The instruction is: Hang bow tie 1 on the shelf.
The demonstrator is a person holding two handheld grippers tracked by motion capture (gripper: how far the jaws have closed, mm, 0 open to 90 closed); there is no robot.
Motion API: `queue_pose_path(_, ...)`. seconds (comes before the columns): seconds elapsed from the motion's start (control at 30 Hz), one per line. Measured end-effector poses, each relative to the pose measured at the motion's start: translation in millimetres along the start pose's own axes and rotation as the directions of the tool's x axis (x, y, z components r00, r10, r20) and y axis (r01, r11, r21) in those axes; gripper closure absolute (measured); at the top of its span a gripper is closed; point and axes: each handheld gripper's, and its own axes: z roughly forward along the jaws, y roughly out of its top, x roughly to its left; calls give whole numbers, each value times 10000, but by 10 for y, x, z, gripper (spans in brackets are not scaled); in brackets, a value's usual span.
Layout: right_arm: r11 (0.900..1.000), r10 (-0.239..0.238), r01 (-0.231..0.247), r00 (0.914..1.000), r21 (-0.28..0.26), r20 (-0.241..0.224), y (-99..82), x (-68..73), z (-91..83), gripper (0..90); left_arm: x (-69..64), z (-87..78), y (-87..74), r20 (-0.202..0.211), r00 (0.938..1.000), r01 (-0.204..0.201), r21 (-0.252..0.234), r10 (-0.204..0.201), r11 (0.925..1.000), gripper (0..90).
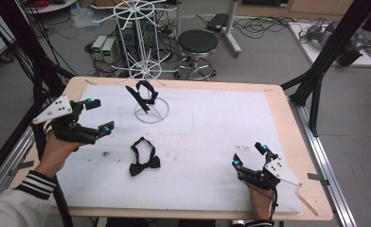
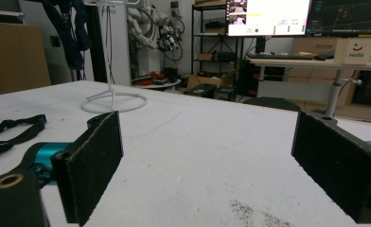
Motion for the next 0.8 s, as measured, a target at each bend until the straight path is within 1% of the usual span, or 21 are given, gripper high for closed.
queue_pose_path(0.1,10000,-11,11,10000,3,-15,0,-1,-2,92,-32,-51,-140,-174,9997,196,34,-196,9998,65)
queue_pose_path(0.17,10000,-8,8,10000,1,-19,0,-2,-2,92,-49,-62,-196,-210,9994,260,100,-258,9996,65)
queue_pose_path(0.23,10000,-27,27,10000,-15,-20,0,-3,-3,91,-74,-72,-234,-226,9994,262,43,-261,9996,65)
queue_pose_path(0.53,10000,0,0,10000,-14,-19,0,-2,1,91,-198,-117,-304,-346,9994,-6,-385,-7,9993,65)
queue_pose_path(0.57,10000,-8,8,10000,-5,-21,0,-4,-1,91,-203,-123,-311,-364,9993,-42,-351,29,9994,65)
queue_pose_path(0.67,10000,-29,29,10000,-6,-17,0,-5,2,91,-211,-141,-352,-476,9989,-43,-389,24,9992,65)
queue_pose_path(0.73,10000,-20,20,10000,5,-8,1,-6,5,91,-203,-153,-369,-558,9984,81,-424,-105,9991,65)
queue_pose_path(0.8,10000,-45,45,10000,-25,-2,2,-11,4,91,-203,-163,-375,-663,9977,119,-470,-150,9988,65)
